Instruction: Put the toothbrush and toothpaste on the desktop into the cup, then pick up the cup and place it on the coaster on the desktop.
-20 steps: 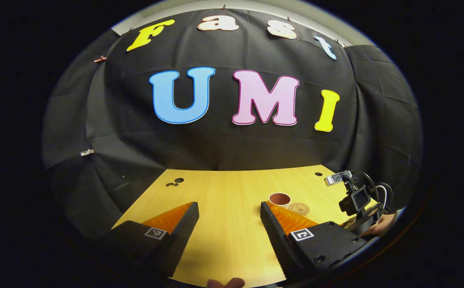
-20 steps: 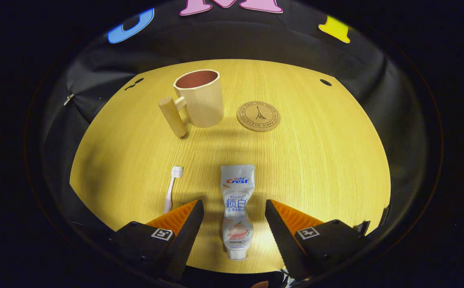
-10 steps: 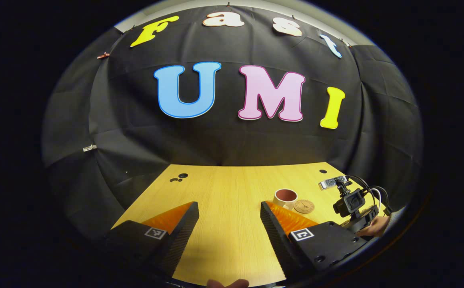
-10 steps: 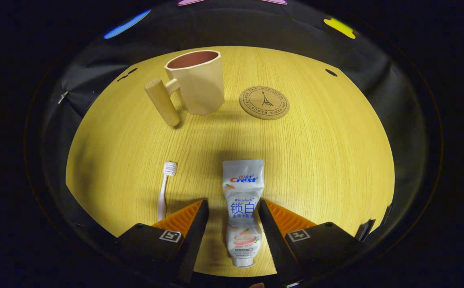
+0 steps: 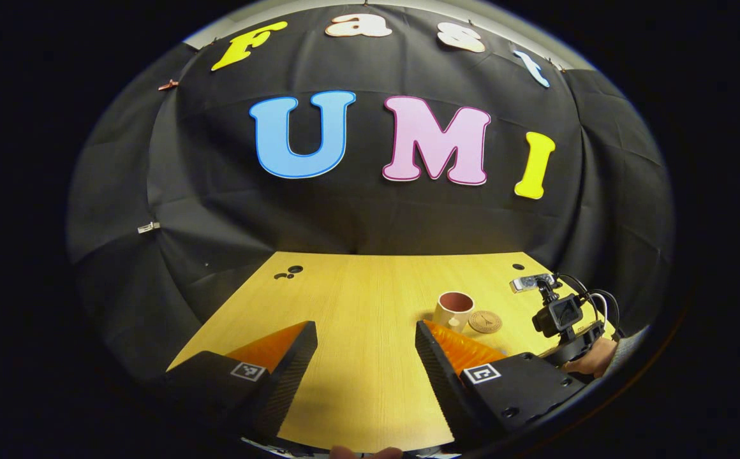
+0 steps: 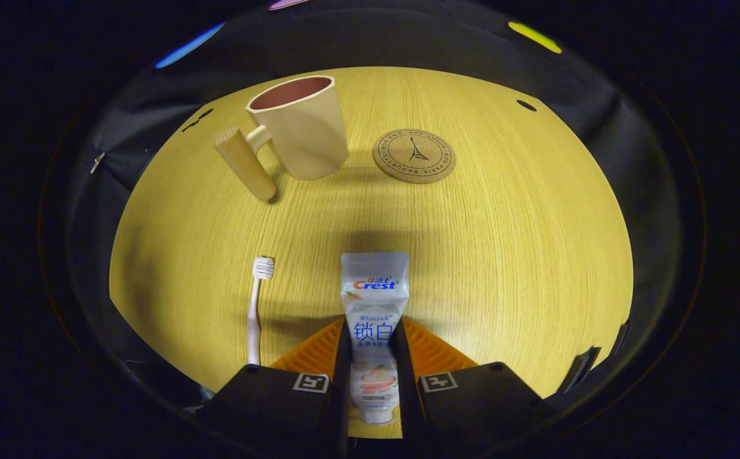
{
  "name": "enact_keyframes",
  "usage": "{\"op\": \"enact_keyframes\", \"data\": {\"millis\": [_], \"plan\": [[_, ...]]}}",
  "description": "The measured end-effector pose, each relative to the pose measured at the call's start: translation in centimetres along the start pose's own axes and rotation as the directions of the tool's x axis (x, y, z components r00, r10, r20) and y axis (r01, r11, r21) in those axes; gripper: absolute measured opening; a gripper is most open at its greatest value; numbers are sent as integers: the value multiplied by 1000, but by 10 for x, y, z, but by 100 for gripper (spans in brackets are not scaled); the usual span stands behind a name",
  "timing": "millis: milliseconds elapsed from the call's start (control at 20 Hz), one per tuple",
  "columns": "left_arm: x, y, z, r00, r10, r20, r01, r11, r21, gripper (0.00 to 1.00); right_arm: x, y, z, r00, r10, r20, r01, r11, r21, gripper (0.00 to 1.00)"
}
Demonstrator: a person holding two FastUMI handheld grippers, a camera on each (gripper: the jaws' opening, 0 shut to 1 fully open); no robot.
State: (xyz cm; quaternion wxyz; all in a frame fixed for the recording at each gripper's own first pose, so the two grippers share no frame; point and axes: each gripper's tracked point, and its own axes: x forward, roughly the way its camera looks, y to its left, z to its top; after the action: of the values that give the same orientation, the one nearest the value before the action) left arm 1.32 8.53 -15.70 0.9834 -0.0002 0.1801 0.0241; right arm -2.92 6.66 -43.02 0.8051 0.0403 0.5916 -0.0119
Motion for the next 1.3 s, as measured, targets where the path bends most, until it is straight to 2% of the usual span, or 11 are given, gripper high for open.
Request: {"op": "enact_keyframes", "data": {"millis": [200,400,550,850,1000,1300], "plan": [[-3,-13,-4,1000,12,-13,-11,1000,13,96,-10,3,8,994,74,75,-75,997,7,33],[-1,-35,-13,999,20,-39,-19,1000,16,97,-43,4,29,968,180,175,-186,982,18,33],[5,-54,-21,998,21,-61,-20,1000,15,96,-73,-9,40,947,227,227,-238,971,20,33],[28,-95,-49,993,19,-120,-14,999,37,96,-125,-58,48,914,238,329,-235,971,-50,33],[42,-114,-77,983,3,-184,6,999,50,96,-138,-84,48,902,232,363,-238,971,-29,33],[63,-134,-135,949,-11,-315,24,999,38,93,-142,-131,47,910,183,372,-205,978,20,33]]}}
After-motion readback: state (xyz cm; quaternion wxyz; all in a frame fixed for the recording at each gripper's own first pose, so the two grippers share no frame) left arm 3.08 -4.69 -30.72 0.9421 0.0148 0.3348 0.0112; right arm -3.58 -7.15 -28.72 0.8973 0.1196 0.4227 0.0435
